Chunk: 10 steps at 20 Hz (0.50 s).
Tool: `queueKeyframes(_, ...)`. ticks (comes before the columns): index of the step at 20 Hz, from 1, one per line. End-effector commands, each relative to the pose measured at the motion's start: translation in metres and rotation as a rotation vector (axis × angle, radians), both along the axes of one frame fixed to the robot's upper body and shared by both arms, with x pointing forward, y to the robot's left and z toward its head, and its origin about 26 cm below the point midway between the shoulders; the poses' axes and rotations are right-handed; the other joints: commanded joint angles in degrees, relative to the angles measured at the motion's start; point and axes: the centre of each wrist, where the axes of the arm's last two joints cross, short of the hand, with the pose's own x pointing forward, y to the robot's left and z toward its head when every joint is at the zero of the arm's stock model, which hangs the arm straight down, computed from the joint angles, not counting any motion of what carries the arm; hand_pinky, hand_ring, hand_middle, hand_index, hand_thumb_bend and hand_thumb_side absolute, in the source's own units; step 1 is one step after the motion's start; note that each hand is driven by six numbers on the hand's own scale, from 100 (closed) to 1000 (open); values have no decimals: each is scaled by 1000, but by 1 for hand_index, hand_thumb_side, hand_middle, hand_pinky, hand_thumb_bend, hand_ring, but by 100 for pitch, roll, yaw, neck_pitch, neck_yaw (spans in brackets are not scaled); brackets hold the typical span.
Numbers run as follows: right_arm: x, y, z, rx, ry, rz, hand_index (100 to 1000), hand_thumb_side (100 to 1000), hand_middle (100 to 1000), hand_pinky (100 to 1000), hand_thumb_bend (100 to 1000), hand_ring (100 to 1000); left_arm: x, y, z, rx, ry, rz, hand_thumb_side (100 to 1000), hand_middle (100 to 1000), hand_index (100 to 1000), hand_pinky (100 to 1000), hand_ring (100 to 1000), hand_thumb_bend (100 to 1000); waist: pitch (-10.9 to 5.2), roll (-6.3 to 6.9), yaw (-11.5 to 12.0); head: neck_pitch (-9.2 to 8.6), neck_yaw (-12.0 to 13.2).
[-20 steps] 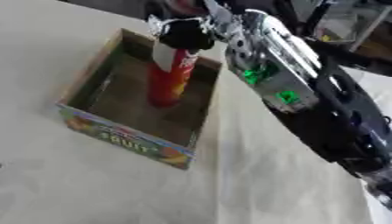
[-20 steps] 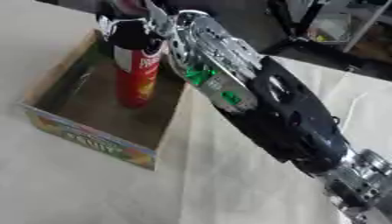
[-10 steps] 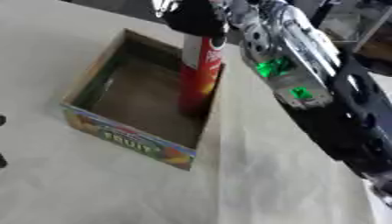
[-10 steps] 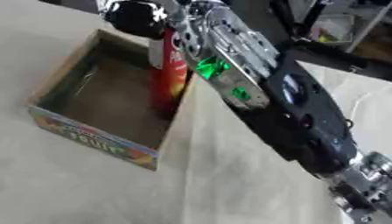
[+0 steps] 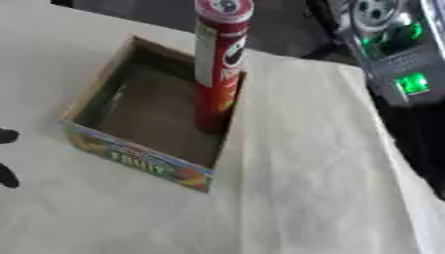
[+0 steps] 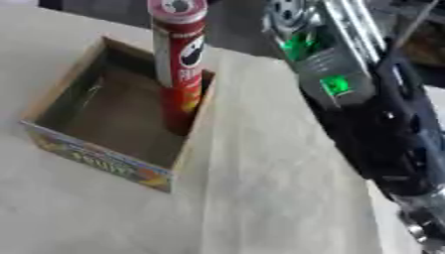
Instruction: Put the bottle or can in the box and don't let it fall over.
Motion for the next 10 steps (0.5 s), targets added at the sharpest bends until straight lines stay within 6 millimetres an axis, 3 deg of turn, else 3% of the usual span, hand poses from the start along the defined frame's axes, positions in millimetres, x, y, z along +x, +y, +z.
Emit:
queueKeyframes(1,-12,-27,10,84,-106,-21,875,572,900,477,100,822,-4,5,5,0,-22,24,662,692,826,523,808,100,-189,127,-113,69,110)
queueKeyframes(10,-3,-75,-45,297,-194,-54,874,584,897,464,100,807,-6,14,-1,-14,-10,72,657,693,826,523,808,100,-269,355,-651,145,416)
